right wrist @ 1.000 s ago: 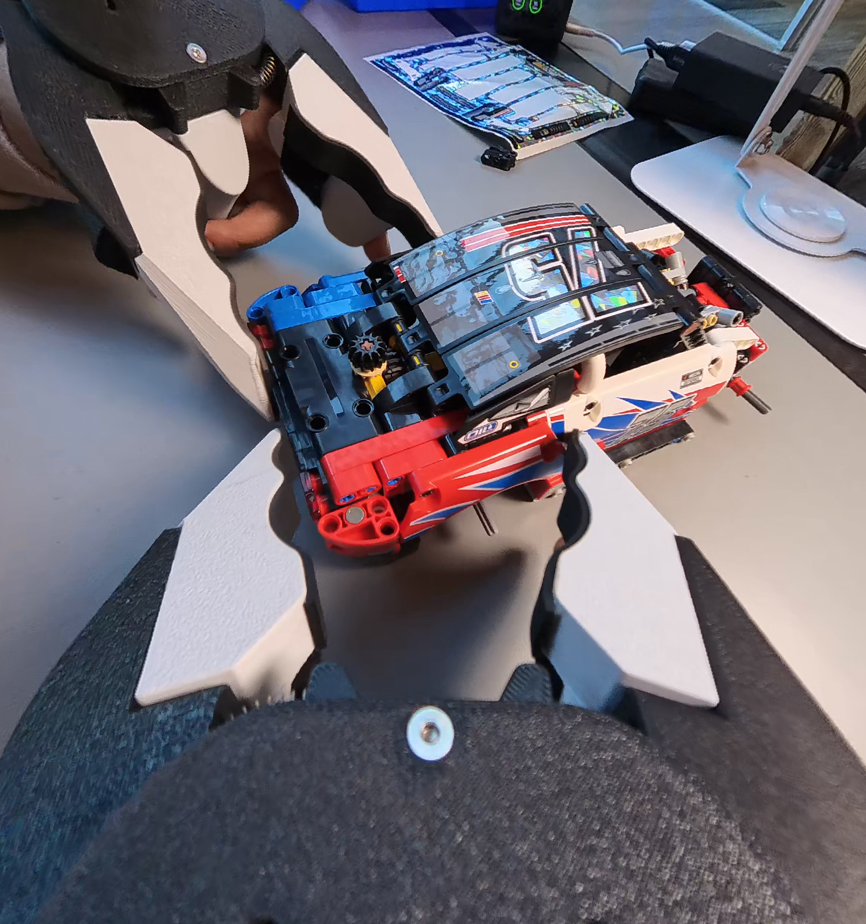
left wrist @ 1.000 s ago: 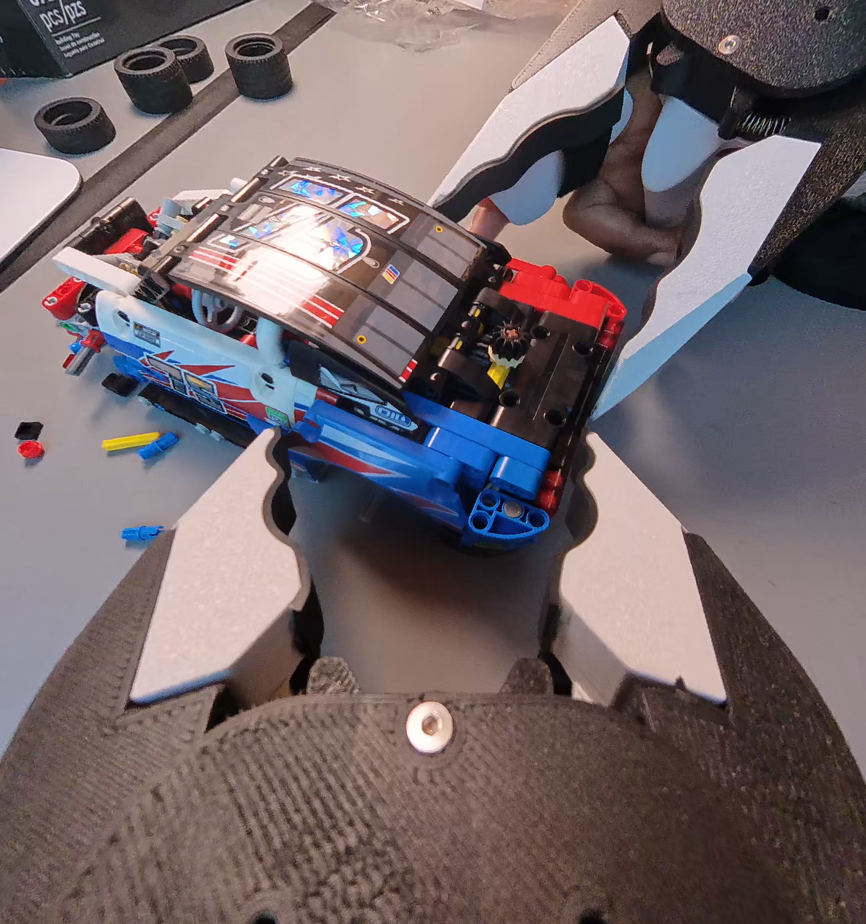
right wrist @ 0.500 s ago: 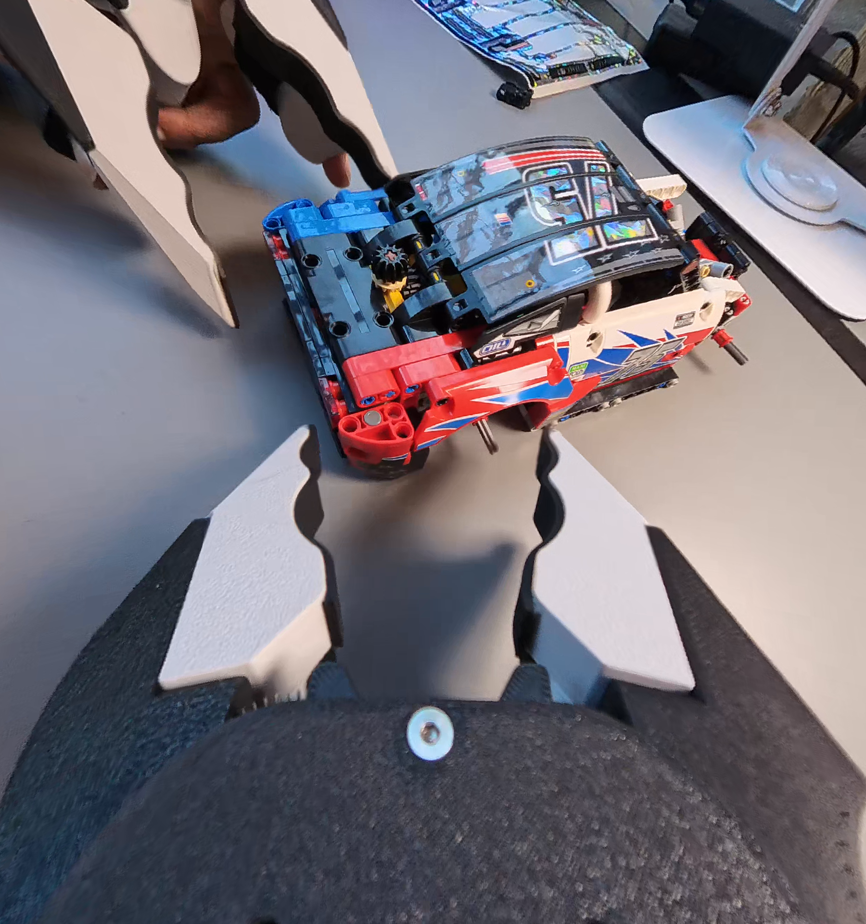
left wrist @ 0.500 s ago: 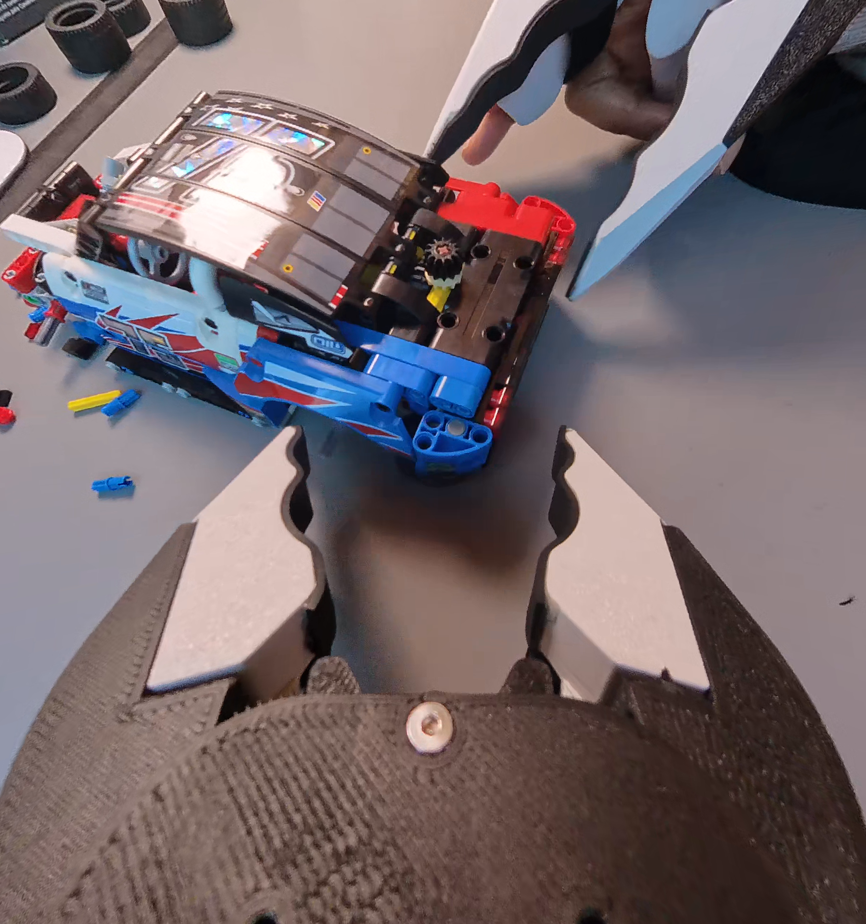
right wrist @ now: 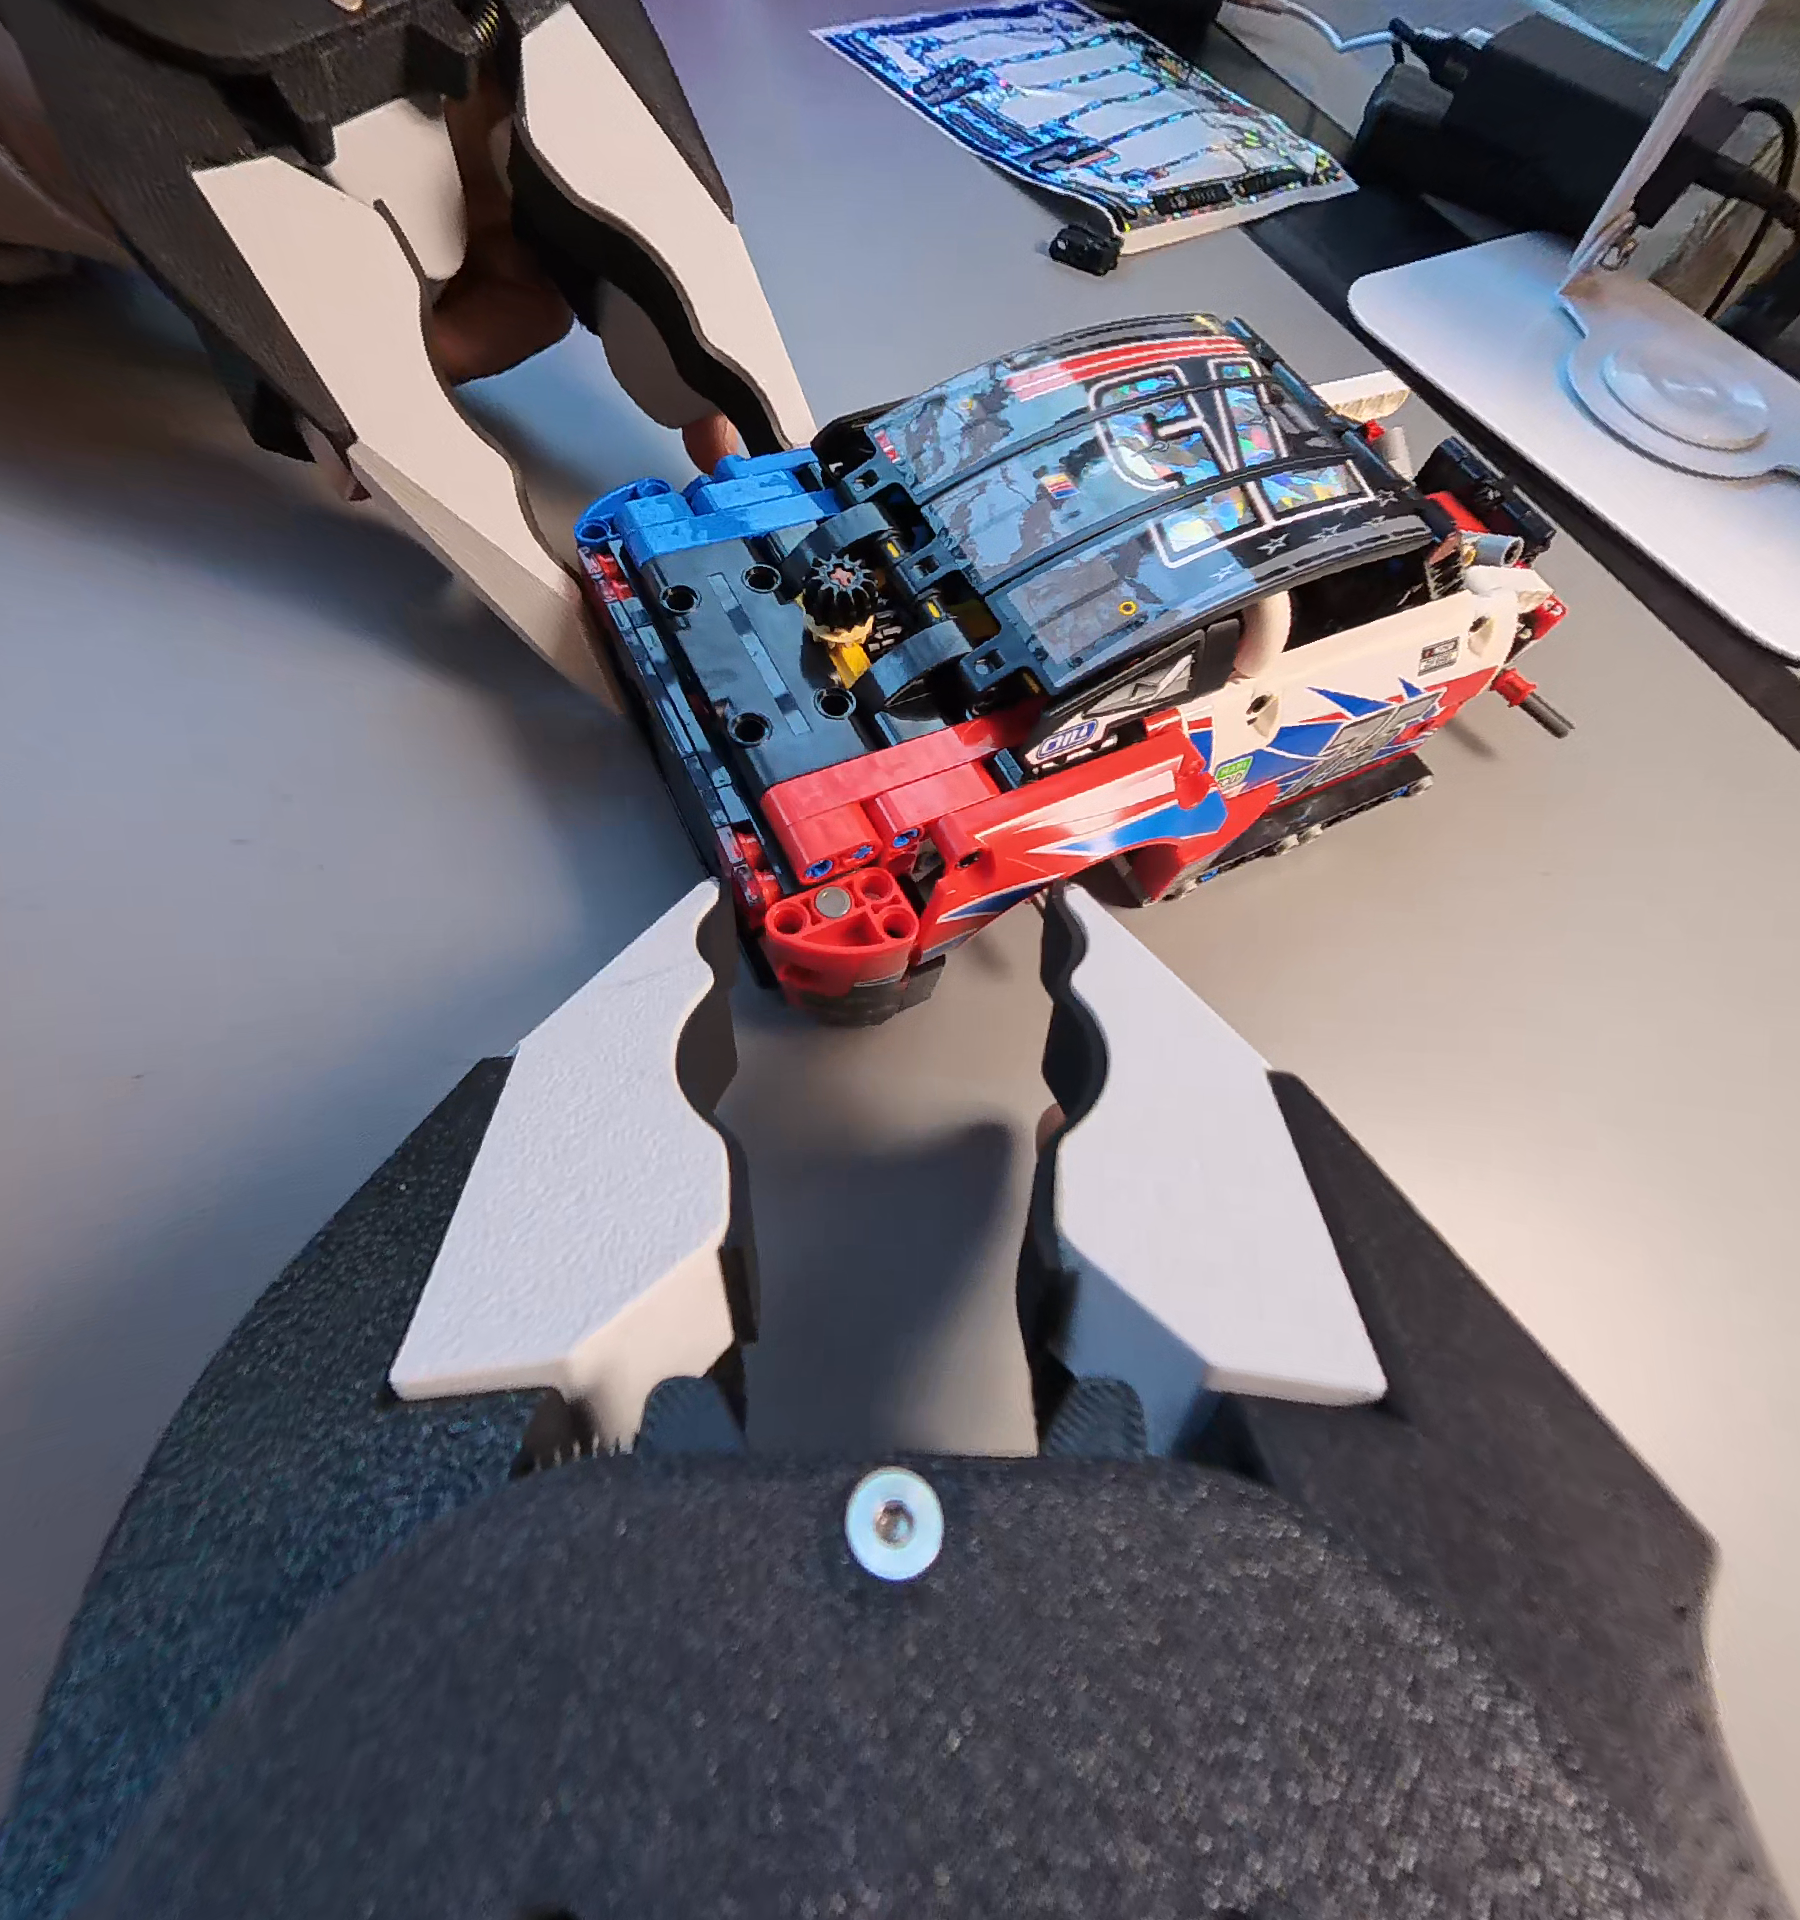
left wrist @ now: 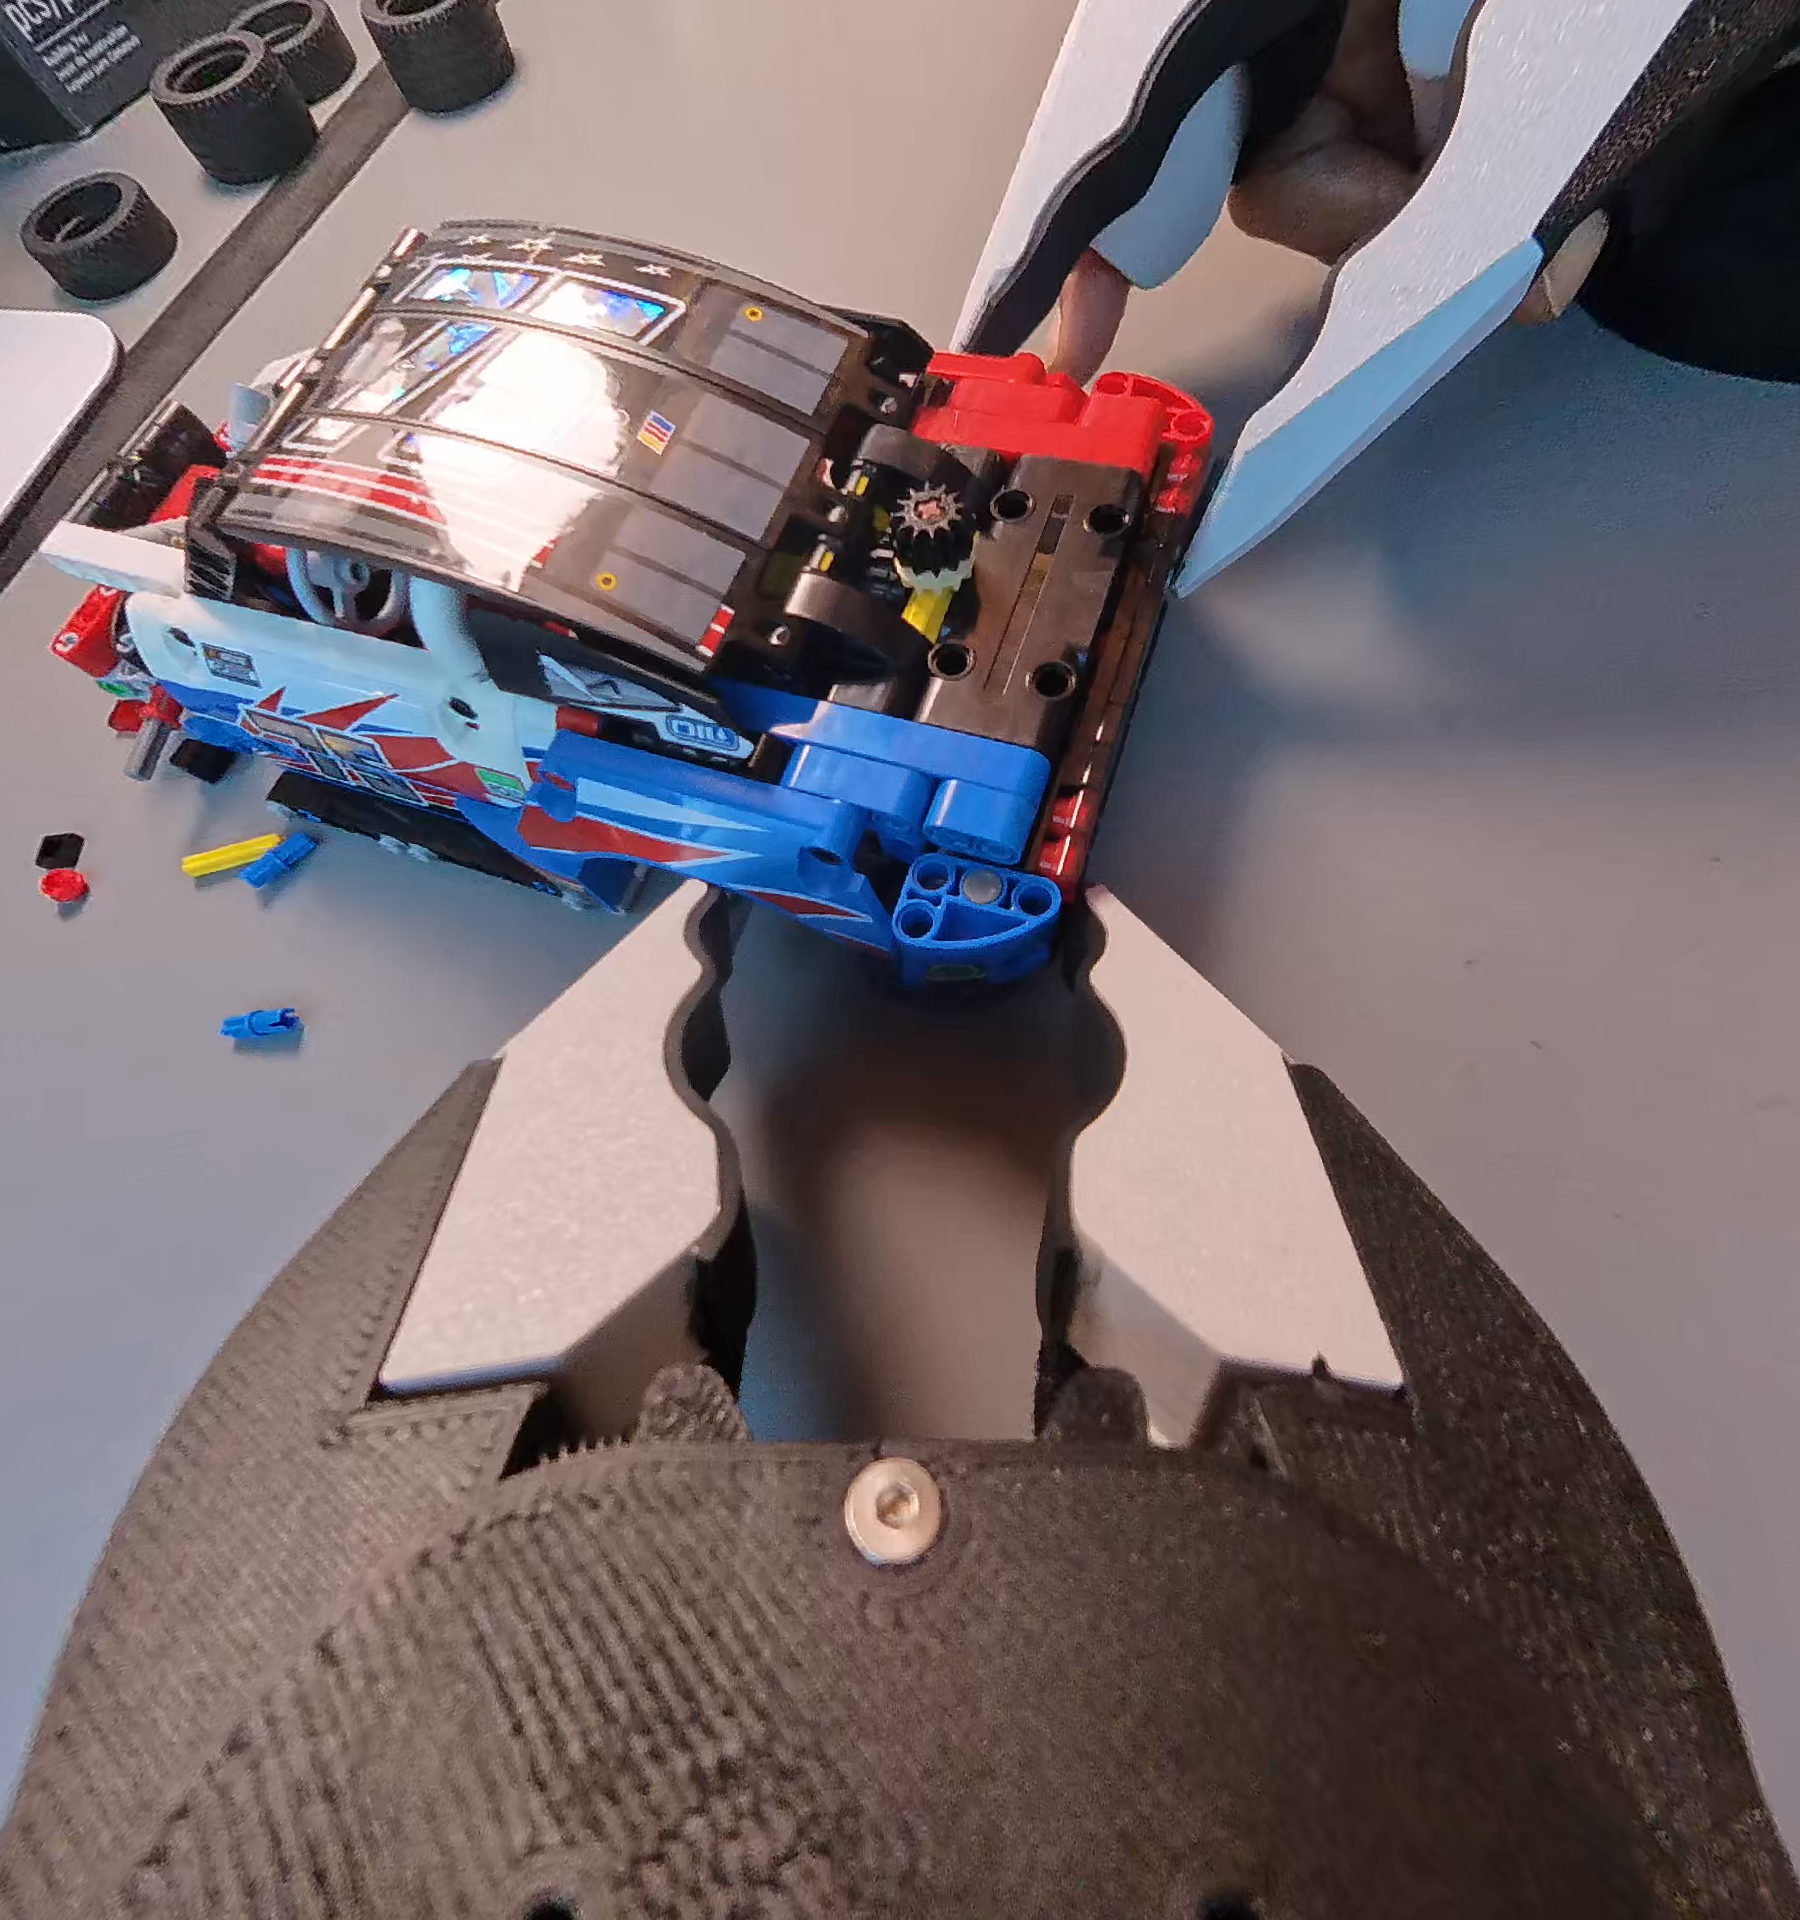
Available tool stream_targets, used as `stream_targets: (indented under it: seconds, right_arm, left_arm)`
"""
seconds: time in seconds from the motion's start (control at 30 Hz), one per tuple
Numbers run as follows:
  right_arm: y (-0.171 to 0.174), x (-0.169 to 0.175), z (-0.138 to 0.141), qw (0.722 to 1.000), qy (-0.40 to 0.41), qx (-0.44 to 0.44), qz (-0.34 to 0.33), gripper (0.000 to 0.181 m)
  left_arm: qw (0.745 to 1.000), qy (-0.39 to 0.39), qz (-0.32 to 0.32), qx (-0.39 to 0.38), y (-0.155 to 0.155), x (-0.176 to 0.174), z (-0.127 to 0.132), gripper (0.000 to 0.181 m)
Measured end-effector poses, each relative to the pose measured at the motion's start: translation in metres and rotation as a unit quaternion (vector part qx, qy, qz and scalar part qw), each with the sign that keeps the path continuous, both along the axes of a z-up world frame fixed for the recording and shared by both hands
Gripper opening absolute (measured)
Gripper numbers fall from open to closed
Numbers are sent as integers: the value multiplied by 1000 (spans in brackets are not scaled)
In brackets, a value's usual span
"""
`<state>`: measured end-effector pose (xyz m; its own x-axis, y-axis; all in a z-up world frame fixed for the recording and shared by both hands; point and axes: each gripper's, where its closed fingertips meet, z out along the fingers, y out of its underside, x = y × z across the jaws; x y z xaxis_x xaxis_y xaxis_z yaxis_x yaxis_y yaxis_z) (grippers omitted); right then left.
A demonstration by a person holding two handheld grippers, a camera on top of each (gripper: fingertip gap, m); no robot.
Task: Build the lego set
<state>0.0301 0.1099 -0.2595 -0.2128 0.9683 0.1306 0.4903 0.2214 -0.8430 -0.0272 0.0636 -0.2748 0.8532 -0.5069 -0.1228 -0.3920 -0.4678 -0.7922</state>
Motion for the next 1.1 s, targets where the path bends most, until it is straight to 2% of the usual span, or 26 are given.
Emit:
stream_targets:
  seconds: [0.27,0.37,0.5,0.6,0.7,0.87,1.0,1.1]
  right_arm:
    - [3,6,-3,999,-11,-23,21,50]
    - [12,16,-3,999,-27,-26,23,47]
    - [56,42,3,998,-41,2,-57,53]
    - [57,60,17,997,-12,-29,-74,52]
    - [47,68,20,996,12,-35,-76,44]
    - [41,64,19,997,11,2,-74,47]
    - [38,53,26,998,20,-7,-66,66]
    - [37,39,35,998,22,-22,-56,92]
  left_arm:
    - [1000,10,9,-3,-2,7,0,61]
    - [1000,17,-9,-5,-6,20,0,62]
    - [993,13,-111,28,-23,66,10,55]
    - [992,32,-109,47,-21,62,18,56]
    - [995,-2,-78,64,-16,39,36,58]
    - [996,-15,10,91,-7,-34,61,61]
    - [994,-54,77,59,-17,-84,68,62]
    - [993,-53,103,-16,-31,-102,45,61]
